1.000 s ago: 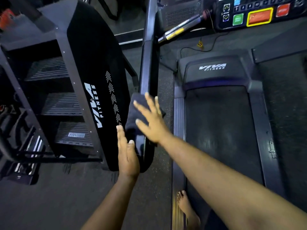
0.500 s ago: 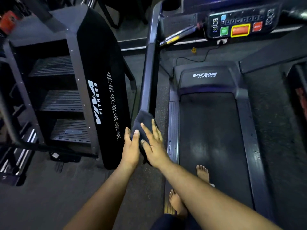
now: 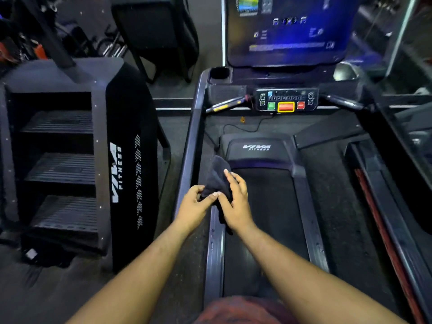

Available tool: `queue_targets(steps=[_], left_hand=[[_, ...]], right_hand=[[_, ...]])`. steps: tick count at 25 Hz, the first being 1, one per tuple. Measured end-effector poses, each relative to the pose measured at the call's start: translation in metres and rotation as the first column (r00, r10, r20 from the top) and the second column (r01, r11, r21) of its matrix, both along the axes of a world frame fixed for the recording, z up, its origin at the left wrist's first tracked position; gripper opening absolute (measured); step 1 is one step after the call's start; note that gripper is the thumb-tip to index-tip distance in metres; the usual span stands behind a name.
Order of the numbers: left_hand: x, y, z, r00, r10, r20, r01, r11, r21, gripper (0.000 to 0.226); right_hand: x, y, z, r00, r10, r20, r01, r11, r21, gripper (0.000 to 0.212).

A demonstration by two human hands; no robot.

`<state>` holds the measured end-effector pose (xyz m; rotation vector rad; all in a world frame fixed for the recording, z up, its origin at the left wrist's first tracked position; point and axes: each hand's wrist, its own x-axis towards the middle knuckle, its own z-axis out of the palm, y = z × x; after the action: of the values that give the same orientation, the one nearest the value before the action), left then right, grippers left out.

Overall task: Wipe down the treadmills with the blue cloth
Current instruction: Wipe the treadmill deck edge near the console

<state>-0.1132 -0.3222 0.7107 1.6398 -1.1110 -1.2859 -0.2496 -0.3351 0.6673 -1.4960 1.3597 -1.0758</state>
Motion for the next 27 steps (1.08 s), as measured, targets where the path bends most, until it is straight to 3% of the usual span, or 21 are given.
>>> queue_targets(steps=[2, 5, 9, 10, 12, 15, 17, 19, 21, 25, 27], left_hand=[[-0.019, -0.028, 0.012, 0.995, -0.072, -0.073, 0.071, 0.997, -0.007, 0.019], [-0.061, -0.083, 0.027, 0.976, -0.220, 0.007, 0.220, 0.973, -0.068, 0.029], [-0.123, -0.147, 0.035, 0.954, -0.298, 0.016, 0.299, 0.951, -0.085, 0.041], [-0.138, -0.162, 0.035, 0.959, -0.284, -0.011, 0.282, 0.956, -0.073, 0.043], [-0.163, -0.191, 0.033, 0.960, -0.266, -0.083, 0.261, 0.963, -0.065, 0.044], [-0.199, -0.236, 0.027, 0.967, -0.216, -0.138, 0.206, 0.975, -0.084, 0.042], [-0.217, -0.264, 0.017, 0.974, -0.218, -0.062, 0.213, 0.973, -0.083, 0.046], [-0.233, -0.297, 0.005, 0.946, -0.322, 0.028, 0.322, 0.947, -0.015, 0.071], [-0.251, -0.337, -0.006, 0.887, -0.454, 0.088, 0.451, 0.891, 0.050, 0.079], [-0.297, -0.419, -0.009, 0.687, -0.547, 0.478, 0.647, 0.760, -0.060, 0.043], [-0.320, -0.449, -0.002, 0.603, -0.524, 0.601, 0.705, 0.703, -0.094, 0.039]], right_hand=[[-0.032, -0.020, 0.001, 0.999, -0.010, 0.038, 0.009, 0.999, 0.032, 0.076], [-0.096, -0.067, 0.000, 0.999, -0.036, 0.036, 0.031, 0.992, 0.122, 0.094], [-0.169, -0.131, 0.000, 0.969, -0.074, 0.235, 0.007, 0.962, 0.273, 0.100], [-0.186, -0.144, 0.000, 0.944, -0.090, 0.318, -0.006, 0.957, 0.289, 0.096], [-0.215, -0.165, 0.002, 0.885, -0.168, 0.433, 0.035, 0.953, 0.300, 0.067], [-0.254, -0.187, 0.014, 0.842, -0.305, 0.446, 0.190, 0.940, 0.284, 0.033], [-0.271, -0.203, 0.021, 0.818, -0.378, 0.435, 0.286, 0.922, 0.263, 0.027], [-0.285, -0.223, 0.025, 0.823, -0.421, 0.380, 0.356, 0.905, 0.232, 0.021], [-0.301, -0.247, 0.025, 0.828, -0.472, 0.303, 0.430, 0.881, 0.200, 0.017], [-0.340, -0.305, 0.015, 0.748, -0.650, 0.133, 0.640, 0.760, 0.111, 0.016], [-0.358, -0.332, 0.014, 0.676, -0.736, 0.026, 0.735, 0.677, 0.044, 0.020]])
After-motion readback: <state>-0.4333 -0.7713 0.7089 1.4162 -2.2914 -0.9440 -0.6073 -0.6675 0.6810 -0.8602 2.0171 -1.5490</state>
